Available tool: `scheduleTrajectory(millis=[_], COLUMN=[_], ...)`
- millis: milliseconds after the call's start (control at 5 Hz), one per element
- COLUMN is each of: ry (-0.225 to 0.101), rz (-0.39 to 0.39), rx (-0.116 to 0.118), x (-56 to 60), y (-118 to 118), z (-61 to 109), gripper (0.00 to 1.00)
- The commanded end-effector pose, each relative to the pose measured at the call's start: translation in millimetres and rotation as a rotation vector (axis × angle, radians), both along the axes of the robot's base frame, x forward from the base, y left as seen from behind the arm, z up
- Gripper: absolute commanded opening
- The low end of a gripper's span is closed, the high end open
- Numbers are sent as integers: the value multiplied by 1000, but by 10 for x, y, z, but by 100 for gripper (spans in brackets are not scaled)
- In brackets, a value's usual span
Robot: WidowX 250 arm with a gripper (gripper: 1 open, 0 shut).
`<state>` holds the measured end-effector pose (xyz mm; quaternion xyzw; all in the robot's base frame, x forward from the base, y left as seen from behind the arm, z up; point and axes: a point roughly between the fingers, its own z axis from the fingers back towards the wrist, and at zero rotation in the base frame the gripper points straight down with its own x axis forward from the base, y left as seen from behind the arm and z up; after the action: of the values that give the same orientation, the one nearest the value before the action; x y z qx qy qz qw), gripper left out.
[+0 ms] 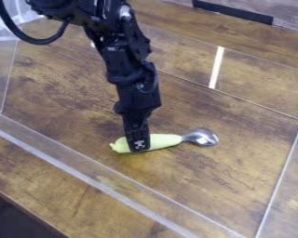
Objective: Move the green spoon to the right
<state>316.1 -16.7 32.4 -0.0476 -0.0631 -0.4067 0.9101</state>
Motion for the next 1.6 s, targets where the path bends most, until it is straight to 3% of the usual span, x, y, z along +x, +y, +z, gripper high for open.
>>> scheduleTrajectory(millis=[0, 400, 600, 1000, 1400], ry=[-47, -8, 7, 23, 29], rz=[28, 96, 20, -81, -89], rx=[4, 13, 14, 0, -13], x=[111, 213, 324, 438, 390], y=[8, -103, -179, -181, -450], z=[227, 344, 267, 139, 95], gripper=[0, 0, 0, 0, 0])
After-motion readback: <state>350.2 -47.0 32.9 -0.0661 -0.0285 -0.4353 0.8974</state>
